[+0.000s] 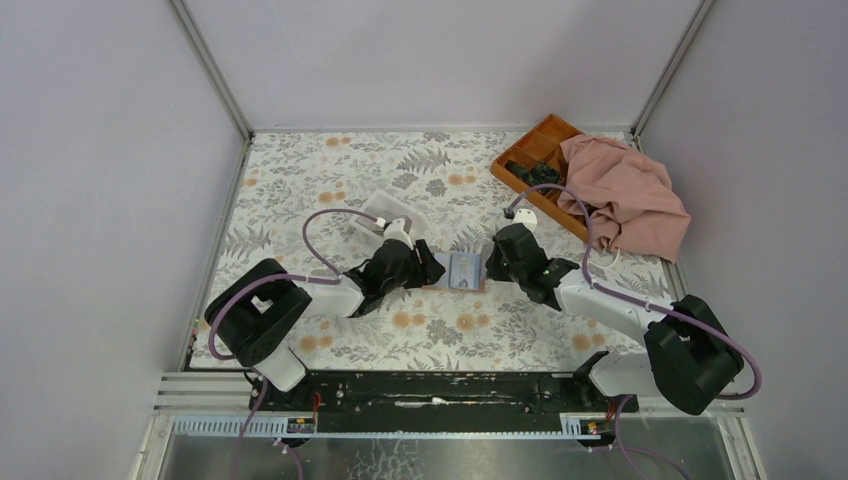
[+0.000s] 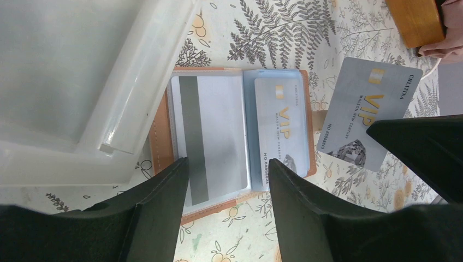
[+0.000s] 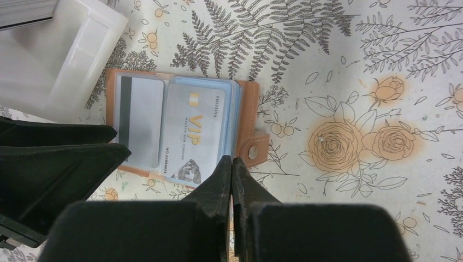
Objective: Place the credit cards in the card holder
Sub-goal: Insert the credit card into the card holder.
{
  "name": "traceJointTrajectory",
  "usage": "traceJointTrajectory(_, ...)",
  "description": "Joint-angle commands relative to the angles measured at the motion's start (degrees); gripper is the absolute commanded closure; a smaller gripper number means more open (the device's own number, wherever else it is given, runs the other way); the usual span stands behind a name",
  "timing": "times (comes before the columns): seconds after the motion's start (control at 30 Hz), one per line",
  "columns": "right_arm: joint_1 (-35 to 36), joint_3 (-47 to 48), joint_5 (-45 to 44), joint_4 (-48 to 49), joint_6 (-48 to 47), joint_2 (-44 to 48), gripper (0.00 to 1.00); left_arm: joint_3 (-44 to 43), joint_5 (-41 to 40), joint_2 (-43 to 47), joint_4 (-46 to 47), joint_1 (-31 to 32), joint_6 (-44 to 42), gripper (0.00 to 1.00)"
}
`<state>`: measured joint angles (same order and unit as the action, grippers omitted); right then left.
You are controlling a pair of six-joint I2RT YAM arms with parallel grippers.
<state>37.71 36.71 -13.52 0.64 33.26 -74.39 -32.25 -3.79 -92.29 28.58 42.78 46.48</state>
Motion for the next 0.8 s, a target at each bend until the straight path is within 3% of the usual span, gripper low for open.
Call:
traceJointTrajectory(0.0, -0.86, 2.54, 2.03, 1.84, -0.18, -0.98, 1.0, -1.49, -1.53, -0.88, -1.15, 0.69, -1.64, 0.38)
traceJointTrajectory(0.77, -1.85, 1.77, 4.54, 2.85, 1.08, -1.27, 1.0, -1.31, -1.05, -2.04, -1.13, 1.03, -1.3, 0.39)
